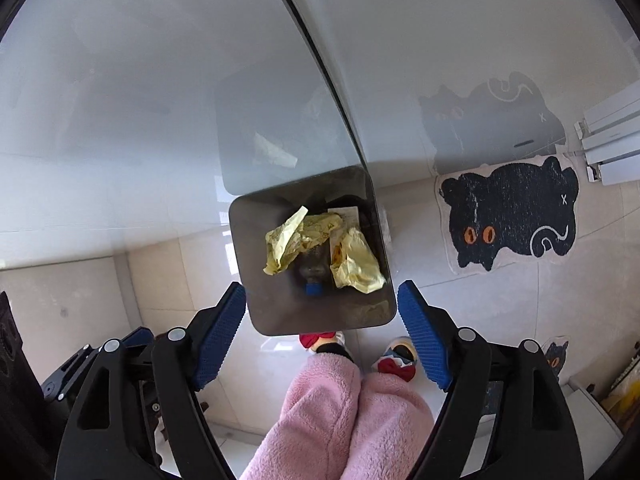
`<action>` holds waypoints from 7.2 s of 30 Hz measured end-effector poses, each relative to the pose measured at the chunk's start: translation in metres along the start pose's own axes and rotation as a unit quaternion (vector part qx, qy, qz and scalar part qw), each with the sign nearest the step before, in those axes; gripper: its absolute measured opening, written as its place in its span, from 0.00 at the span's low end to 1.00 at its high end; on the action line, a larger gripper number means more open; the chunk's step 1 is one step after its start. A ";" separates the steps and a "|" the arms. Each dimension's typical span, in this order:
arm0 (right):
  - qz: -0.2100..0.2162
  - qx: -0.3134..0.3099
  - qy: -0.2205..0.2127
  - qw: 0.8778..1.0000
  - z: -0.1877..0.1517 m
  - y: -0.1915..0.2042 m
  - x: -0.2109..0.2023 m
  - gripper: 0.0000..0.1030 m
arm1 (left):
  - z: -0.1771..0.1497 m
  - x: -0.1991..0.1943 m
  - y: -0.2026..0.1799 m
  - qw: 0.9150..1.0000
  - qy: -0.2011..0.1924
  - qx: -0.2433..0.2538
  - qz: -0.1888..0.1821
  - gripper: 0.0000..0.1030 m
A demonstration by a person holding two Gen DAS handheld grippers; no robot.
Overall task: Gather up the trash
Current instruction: 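Move both tools back up to the counter toward the plastic bags and white box, then grasp the clear plastic bag with the left tool while the right tool grasps the white-and-blue box, then carry the bag and white box down over the bin, then open both tools to drop the bag and box into the bin, then reach the left tool to the printed wrapper while the right tool reaches the clear plastic sleeve, then grasp the printed wrapper with the left tool while the right tool grasps the clear sleeve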
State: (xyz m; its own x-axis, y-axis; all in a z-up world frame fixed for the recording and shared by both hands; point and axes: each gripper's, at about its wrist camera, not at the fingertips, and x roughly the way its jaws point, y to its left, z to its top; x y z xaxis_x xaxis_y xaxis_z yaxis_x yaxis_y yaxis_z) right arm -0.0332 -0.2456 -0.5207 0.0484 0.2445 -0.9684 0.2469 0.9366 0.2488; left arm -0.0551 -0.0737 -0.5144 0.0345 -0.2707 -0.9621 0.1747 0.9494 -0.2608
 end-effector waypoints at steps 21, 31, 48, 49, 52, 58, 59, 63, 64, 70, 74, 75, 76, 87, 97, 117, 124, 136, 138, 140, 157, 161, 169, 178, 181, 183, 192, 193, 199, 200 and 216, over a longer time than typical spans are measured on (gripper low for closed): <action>0.038 -0.085 -0.188 0.978 -0.028 0.044 -0.270 0.97 | -0.023 -0.244 -0.026 0.981 -0.194 -0.005 0.018 0.92; 0.051 -0.133 -0.302 0.943 -0.011 0.082 -0.340 0.97 | 0.000 -0.339 -0.001 0.961 -0.275 -0.013 0.040 0.92; -0.004 -0.172 -0.354 0.919 0.067 0.146 -0.328 0.96 | 0.090 -0.357 0.097 0.955 -0.285 -0.069 0.045 0.81; -0.008 -0.172 -0.356 0.919 0.072 0.148 -0.324 0.96 | 0.096 -0.354 0.102 0.956 -0.281 -0.070 0.044 0.81; -0.007 -0.159 -0.356 0.921 0.087 0.148 -0.315 0.96 | 0.111 -0.345 0.112 0.959 -0.271 -0.072 0.048 0.81; -0.017 -0.151 -0.341 0.928 0.113 0.155 -0.297 0.96 | 0.136 -0.329 0.127 0.963 -0.254 -0.077 0.041 0.81; -0.019 -0.154 -0.342 0.927 0.115 0.157 -0.295 0.96 | 0.140 -0.327 0.128 0.964 -0.252 -0.076 0.042 0.80; -0.025 -0.171 -0.337 0.925 0.122 0.166 -0.287 0.96 | 0.151 -0.316 0.134 0.969 -0.235 -0.072 0.034 0.63; -0.028 -0.175 -0.334 0.926 0.124 0.168 -0.284 0.95 | 0.152 -0.313 0.134 0.970 -0.231 -0.070 0.032 0.62; -0.029 -0.191 -0.302 0.933 0.131 0.177 -0.263 0.49 | 0.157 -0.300 0.130 0.975 -0.215 -0.051 0.007 0.25; -0.013 -0.189 -0.302 0.934 0.127 0.176 -0.265 0.46 | 0.155 -0.302 0.125 0.974 -0.223 -0.048 -0.003 0.07; -0.010 -0.189 -0.306 0.933 0.125 0.176 -0.268 0.46 | 0.154 -0.304 0.122 0.973 -0.227 -0.045 -0.002 0.06; -0.008 -0.190 -0.311 0.931 0.122 0.175 -0.271 0.45 | 0.153 -0.307 0.119 0.972 -0.230 -0.041 0.000 0.05; 0.033 -0.192 -0.344 0.918 0.076 0.155 -0.321 0.46 | 0.111 -0.356 0.073 0.957 -0.289 -0.021 0.013 0.03; 0.047 -0.222 -0.348 0.910 0.000 0.129 -0.354 0.46 | 0.036 -0.392 0.006 0.941 -0.337 0.004 0.019 0.03; 0.051 -0.151 -0.210 0.965 -0.073 0.017 -0.249 0.46 | -0.046 -0.225 -0.066 0.985 -0.169 0.004 -0.021 0.03; 0.033 -0.099 -0.136 0.985 -0.061 -0.009 -0.159 0.46 | -0.044 -0.125 -0.052 0.996 -0.089 -0.006 -0.017 0.03; 0.039 -0.043 -0.062 0.996 -0.031 -0.007 -0.045 0.46 | -0.022 -0.006 -0.027 1.000 -0.014 -0.023 -0.011 0.03; 0.039 -0.035 -0.055 0.997 -0.026 -0.006 -0.031 0.46 | -0.016 0.010 -0.026 1.000 -0.002 -0.024 -0.016 0.03; 0.041 -0.028 -0.048 0.998 -0.021 -0.007 -0.020 0.47 | -0.013 0.023 -0.026 1.000 0.005 -0.026 -0.017 0.04; 0.059 -0.009 -0.047 0.997 -0.006 0.003 -0.040 0.79 | -0.010 -0.001 -0.005 0.999 -0.007 -0.047 -0.005 0.72; 0.054 -0.012 -0.070 0.996 -0.013 0.001 -0.077 0.91 | -0.010 -0.037 -0.010 0.999 -0.029 -0.039 -0.006 0.82; 0.052 -0.038 -0.133 0.989 -0.024 0.009 -0.175 0.97 | -0.011 -0.132 -0.026 0.995 -0.098 -0.006 0.018 0.92; 0.065 -0.055 -0.237 0.968 -0.013 0.029 -0.283 0.97 | -0.003 -0.248 -0.016 0.980 -0.198 -0.005 0.032 0.92; 0.074 -0.057 -0.266 0.959 -0.002 0.038 -0.309 0.97 | 0.009 -0.283 -0.008 0.971 -0.237 -0.009 0.030 0.92; 0.075 -0.057 -0.279 0.956 0.008 0.044 -0.319 0.97 | 0.021 -0.295 -0.003 0.967 -0.253 -0.011 0.038 0.92; 0.052 -0.065 -0.303 0.949 0.072 0.079 -0.329 0.97 | 0.080 -0.335 0.020 0.954 -0.294 -0.002 0.060 0.92; 0.048 -0.067 -0.305 0.949 0.079 0.083 -0.327 0.97 | 0.087 -0.337 0.022 0.954 -0.295 -0.002 0.062 0.92; 0.036 -0.063 -0.303 0.950 0.113 0.096 -0.313 0.97 | 0.123 -0.335 0.036 0.954 -0.292 0.003 0.065 0.92; 0.035 -0.062 -0.302 0.951 0.118 0.097 -0.310 0.97 | 0.128 -0.333 0.038 0.955 -0.290 0.003 0.064 0.92; -0.015 -0.063 -0.282 0.957 0.165 0.113 -0.260 0.93 | 0.182 -0.291 0.052 0.966 -0.251 0.024 0.054 0.92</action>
State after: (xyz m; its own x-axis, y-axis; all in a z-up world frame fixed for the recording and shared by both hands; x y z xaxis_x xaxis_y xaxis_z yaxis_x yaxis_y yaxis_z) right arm 0.1423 -0.2446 -0.2434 0.5665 0.0752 -0.8206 0.1396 0.9727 0.1855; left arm 0.1234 0.0257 -0.2335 0.5264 -0.2254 -0.8198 0.1887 0.9711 -0.1459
